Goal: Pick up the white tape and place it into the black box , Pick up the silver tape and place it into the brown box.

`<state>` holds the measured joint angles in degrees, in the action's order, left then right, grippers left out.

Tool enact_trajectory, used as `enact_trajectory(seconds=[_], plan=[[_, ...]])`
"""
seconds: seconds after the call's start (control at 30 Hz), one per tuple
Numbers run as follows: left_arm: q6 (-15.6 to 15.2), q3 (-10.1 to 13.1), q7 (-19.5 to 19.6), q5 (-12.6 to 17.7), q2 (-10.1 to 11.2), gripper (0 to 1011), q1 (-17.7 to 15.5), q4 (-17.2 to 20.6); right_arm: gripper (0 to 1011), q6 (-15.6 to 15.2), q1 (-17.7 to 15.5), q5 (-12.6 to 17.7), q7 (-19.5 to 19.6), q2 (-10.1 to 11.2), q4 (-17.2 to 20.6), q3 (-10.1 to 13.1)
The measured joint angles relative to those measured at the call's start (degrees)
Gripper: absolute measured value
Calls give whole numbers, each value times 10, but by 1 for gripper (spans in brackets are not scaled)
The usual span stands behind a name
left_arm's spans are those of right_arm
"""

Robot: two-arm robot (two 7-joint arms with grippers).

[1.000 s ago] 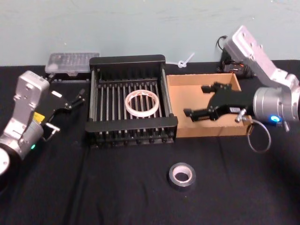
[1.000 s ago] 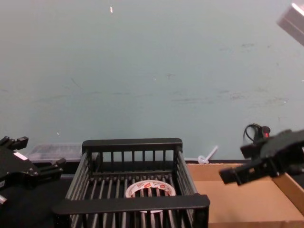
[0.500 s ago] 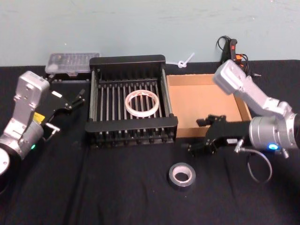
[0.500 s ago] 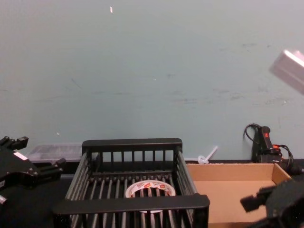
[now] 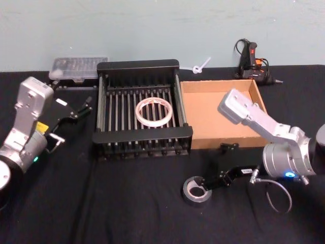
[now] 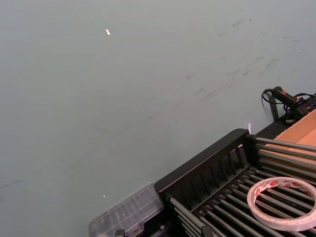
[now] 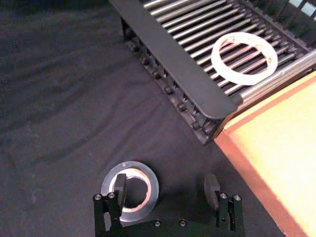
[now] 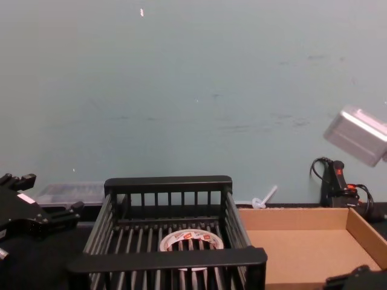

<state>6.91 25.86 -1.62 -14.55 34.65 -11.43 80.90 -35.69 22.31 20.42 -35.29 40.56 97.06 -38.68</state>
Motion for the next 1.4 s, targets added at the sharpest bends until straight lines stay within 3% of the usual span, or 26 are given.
enact_trajectory(seconds=[0.67,1.4], plan=[[0,0,0,0,0,1001,0,0,1002,-4,8,-28,-18,-7,-18,-26],[0,0,0,0,0,1001,0,0,1002,-7,16,-39,-22,-24,-42,-34]])
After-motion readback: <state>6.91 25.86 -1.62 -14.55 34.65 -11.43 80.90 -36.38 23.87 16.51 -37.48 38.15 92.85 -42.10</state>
